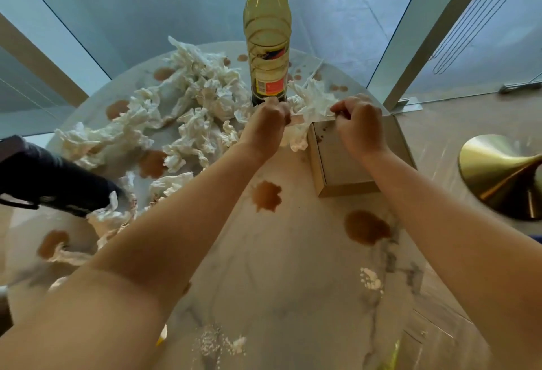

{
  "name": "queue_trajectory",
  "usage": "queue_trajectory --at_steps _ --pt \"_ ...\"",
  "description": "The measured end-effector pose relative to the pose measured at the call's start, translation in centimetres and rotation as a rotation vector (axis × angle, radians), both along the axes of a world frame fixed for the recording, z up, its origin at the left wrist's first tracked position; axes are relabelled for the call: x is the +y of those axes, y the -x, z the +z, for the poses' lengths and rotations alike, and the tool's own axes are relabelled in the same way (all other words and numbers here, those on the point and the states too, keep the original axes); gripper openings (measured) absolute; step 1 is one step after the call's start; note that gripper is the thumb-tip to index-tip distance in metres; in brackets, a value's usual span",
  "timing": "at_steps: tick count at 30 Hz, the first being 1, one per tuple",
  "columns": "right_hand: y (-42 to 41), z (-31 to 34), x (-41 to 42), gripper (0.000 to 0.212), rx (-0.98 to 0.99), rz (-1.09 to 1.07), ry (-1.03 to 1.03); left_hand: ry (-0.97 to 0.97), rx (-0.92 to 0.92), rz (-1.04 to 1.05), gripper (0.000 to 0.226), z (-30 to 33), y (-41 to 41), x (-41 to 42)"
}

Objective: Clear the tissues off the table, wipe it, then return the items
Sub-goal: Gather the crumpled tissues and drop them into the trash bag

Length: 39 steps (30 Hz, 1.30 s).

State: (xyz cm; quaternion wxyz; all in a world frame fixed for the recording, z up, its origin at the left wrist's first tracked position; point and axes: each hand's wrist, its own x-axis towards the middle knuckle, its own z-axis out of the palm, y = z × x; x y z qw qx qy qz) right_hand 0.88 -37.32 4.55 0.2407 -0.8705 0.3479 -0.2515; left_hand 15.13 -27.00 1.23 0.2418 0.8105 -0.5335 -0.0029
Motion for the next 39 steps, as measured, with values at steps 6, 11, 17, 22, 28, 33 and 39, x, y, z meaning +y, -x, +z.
queue_trajectory --at_steps 6,11,17,22,28,33,39 --pt "4.2 2.8 2.7 0.015 -0.15 0.017 -0.029 0.161 0.034 0.09 0.008 3.6 3.4 5.0" --pt "10.5 3.8 6.8 0.012 -0.298 0.031 -0.05 0.198 0.047 0.167 0.012 6.2 9.7 9.9" --pt "20.9 1.7 12.5 0.008 -0.388 0.117 -0.014 0.207 0.093 0.167 0.009 6.0 19.8 15.8" --pt "31.1 -1.3 17.6 0.006 -0.363 0.132 -0.033 0.209 0.205 0.081 0.01 2.8 29.5 19.6" --pt "40.9 -5.7 21.6 0.011 -0.287 -0.008 -0.174 0.154 0.324 -0.113 0.018 -1.1 39.1 21.7" --pt "43.3 -11.4 22.6 0.017 -0.122 -0.084 -0.302 -0.027 0.406 -0.188 0.035 -5.7 42.3 21.5" --pt "42.6 -18.8 21.7 0.018 0.156 -0.228 -0.543 -0.218 0.479 -0.086 0.037 -11.8 41.4 19.2"
